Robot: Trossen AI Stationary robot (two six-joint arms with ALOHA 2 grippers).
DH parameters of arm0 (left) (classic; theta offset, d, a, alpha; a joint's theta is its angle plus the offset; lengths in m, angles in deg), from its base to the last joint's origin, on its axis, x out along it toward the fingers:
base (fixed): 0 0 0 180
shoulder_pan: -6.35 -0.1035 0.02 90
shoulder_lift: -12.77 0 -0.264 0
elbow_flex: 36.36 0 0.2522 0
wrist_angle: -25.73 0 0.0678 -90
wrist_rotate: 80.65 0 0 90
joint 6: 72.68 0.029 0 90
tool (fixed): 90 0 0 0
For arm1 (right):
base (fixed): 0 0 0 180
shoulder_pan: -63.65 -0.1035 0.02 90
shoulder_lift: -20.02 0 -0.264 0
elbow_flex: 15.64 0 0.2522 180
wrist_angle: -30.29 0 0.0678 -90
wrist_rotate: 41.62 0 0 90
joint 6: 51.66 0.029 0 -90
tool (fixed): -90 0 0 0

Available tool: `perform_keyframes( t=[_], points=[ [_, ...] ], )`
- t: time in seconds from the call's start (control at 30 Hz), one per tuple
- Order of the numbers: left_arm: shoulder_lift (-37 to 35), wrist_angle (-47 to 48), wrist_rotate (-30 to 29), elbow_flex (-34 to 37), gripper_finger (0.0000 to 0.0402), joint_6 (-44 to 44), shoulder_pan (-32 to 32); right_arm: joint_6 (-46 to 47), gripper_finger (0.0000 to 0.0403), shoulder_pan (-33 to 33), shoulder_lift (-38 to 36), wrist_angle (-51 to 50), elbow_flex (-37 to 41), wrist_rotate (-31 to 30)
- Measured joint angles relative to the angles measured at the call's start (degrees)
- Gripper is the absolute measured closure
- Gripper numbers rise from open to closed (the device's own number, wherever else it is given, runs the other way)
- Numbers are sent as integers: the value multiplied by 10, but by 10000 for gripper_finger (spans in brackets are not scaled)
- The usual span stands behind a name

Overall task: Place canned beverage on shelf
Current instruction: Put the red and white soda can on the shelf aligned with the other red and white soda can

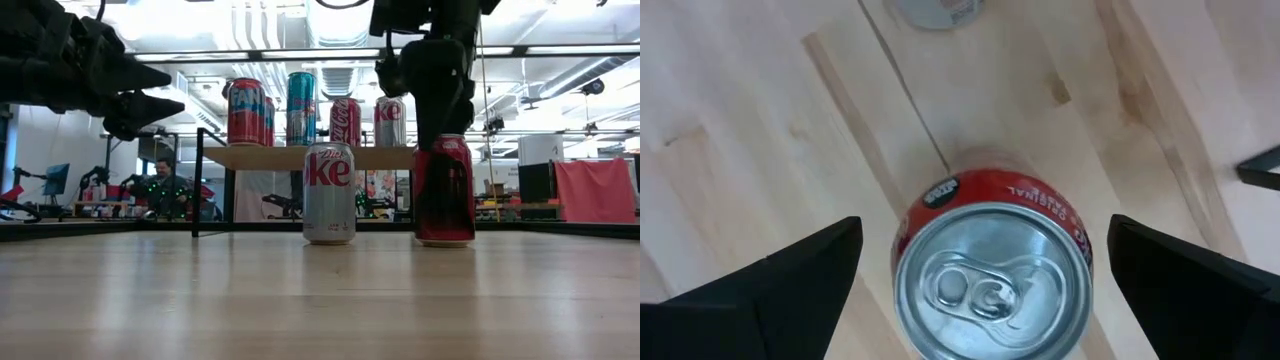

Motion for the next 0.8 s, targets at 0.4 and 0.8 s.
perform_keyframes(
  t=[0.4, 0.8],
  points=[
    [11, 0, 0, 0, 127, 0, 0, 12, 3, 0, 0, 41, 0, 10],
    [18, 0, 0, 0, 127, 0, 0, 10, 3, 0, 0, 49, 0, 9]
  ],
)
